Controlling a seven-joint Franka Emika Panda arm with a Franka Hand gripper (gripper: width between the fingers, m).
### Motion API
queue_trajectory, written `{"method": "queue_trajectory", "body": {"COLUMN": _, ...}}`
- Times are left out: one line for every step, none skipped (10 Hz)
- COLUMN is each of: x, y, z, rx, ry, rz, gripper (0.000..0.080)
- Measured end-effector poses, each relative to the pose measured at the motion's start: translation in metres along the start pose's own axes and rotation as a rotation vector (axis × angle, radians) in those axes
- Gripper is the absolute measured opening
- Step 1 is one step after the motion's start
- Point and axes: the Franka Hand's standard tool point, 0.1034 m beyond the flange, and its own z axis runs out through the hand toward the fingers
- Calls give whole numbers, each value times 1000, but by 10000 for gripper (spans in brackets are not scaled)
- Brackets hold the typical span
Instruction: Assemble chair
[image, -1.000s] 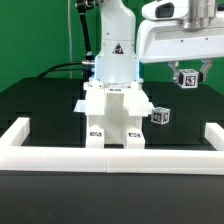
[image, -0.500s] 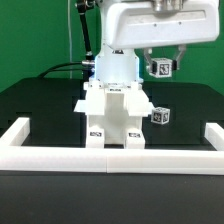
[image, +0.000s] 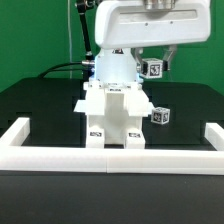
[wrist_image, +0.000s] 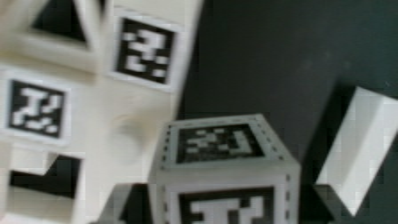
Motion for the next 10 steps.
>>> {"method": "queue_trajectory", "body": {"x": 0, "y": 10, "z": -1, "rx": -3, "ry": 4, "rz": -3, "gripper": 288}}
{"method": "queue_trajectory", "body": {"x": 1, "y": 15, "z": -2, "rx": -8, "ry": 6, "rz": -16, "gripper": 288}}
{"method": "queue_trajectory", "body": {"x": 3, "y": 20, "z": -3, "rx": -12, "ry": 9, "rz": -21, "gripper": 288}}
{"method": "queue_trajectory", "body": {"x": 4, "y": 22, "z": -4, "rx": -13, "ry": 13, "rz": -19, "gripper": 288}}
{"method": "queue_trajectory", "body": {"x": 4, "y": 21, "z": -3, "rx": -13, "ry": 11, "rz": -18, "gripper": 288}}
{"method": "queue_trajectory", "body": {"x": 4, "y": 21, "z": -3, "rx": -13, "ry": 11, "rz": -18, "gripper": 288}}
{"method": "queue_trajectory", "body": {"x": 4, "y": 21, "z": -2, "rx": -14, "ry": 12, "rz": -18, "gripper": 288}}
{"method": "queue_trajectory", "body": {"x": 4, "y": 22, "z": 0, "rx": -25, "ry": 27, "rz": -19, "gripper": 288}}
{"method": "queue_trajectory", "body": {"x": 2, "y": 23, "z": 2, "rx": -26, "ry": 27, "rz": -18, "gripper": 288}}
{"method": "queue_trajectory", "body": {"x": 2, "y": 23, "z": 2, "rx": -26, "ry": 28, "rz": -17, "gripper": 288}}
